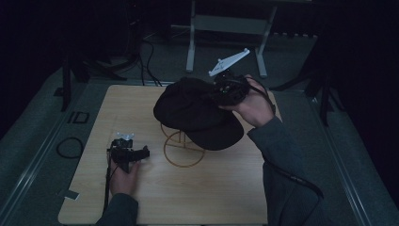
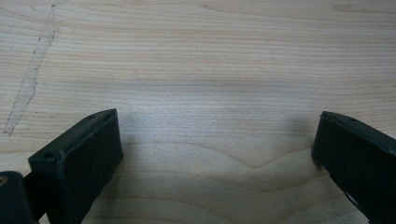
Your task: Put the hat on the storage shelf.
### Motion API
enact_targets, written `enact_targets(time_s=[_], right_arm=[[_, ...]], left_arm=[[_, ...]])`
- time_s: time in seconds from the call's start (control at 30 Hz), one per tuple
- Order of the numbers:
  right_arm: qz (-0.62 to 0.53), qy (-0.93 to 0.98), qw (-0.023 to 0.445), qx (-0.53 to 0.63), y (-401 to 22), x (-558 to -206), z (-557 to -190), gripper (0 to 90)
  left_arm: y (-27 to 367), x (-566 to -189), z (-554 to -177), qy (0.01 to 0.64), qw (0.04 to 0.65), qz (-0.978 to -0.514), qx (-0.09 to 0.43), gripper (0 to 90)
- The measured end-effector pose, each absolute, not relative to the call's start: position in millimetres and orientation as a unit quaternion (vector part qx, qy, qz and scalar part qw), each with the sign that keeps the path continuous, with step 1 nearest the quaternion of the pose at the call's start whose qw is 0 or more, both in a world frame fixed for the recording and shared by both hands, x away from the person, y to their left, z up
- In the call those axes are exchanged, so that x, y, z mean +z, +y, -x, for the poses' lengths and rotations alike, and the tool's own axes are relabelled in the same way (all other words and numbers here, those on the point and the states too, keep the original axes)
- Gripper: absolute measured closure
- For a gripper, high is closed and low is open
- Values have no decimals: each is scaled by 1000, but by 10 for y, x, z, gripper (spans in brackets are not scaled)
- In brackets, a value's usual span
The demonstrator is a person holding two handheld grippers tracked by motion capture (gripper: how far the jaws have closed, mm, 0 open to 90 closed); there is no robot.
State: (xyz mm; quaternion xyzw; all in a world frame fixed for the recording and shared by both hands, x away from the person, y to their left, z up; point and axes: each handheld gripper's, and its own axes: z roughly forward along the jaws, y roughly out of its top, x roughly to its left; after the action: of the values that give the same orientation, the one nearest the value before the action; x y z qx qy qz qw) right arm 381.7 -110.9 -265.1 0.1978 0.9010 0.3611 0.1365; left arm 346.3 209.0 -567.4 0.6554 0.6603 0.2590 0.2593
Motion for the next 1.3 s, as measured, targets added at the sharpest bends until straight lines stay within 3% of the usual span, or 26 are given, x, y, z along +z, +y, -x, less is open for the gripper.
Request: enact_targets(time_s=[1.3], right_arm=[[-187,917,111,335,-886,-2945,-3860,771]], left_arm=[[2091,-5673,-3462,660,259,-656,259,12]])
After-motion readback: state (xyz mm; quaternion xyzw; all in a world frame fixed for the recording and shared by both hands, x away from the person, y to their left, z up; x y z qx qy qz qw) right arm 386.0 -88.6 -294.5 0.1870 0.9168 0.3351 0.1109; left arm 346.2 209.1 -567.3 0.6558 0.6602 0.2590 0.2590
